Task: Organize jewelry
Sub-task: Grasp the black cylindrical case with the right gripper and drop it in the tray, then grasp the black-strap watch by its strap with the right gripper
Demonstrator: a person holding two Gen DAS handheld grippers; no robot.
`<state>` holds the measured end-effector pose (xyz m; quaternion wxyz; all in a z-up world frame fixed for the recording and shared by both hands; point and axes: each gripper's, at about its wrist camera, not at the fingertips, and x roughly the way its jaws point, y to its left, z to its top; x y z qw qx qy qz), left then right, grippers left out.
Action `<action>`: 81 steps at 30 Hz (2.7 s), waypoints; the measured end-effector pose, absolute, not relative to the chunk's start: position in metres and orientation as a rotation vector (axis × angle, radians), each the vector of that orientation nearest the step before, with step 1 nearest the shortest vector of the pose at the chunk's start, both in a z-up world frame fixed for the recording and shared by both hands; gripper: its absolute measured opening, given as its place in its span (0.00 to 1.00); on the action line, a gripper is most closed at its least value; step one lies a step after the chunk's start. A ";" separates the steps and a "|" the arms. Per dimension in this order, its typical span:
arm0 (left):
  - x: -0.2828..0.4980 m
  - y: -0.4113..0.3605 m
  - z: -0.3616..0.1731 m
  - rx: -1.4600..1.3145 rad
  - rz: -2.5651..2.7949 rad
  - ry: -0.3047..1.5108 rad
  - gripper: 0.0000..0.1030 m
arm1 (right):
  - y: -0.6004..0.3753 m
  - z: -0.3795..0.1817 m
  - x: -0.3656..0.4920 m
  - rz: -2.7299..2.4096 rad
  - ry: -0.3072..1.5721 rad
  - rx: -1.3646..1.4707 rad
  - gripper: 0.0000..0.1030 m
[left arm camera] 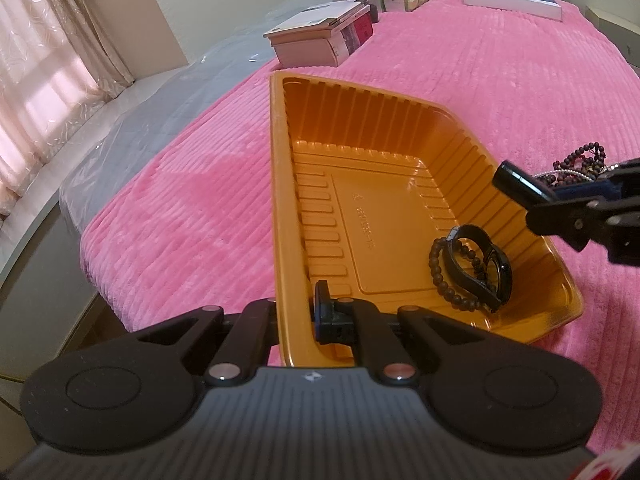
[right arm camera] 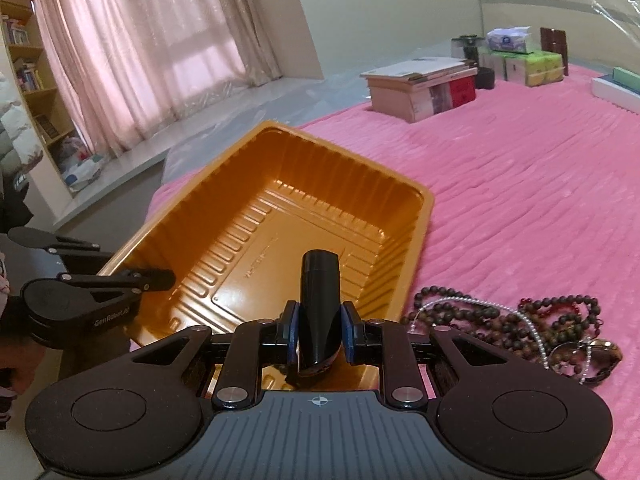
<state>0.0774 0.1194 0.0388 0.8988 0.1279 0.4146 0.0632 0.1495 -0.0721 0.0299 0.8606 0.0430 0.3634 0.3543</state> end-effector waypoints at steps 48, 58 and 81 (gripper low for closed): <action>0.077 0.121 0.039 0.268 0.135 0.858 0.03 | -0.231 -0.027 0.189 0.251 0.777 0.078 0.39; 0.077 0.121 0.039 0.271 0.138 0.860 0.03 | -0.229 -0.040 0.206 0.265 0.823 0.053 0.17; 0.074 0.118 0.041 0.272 0.136 0.852 0.03 | -0.275 -0.008 0.187 0.143 0.707 0.087 0.00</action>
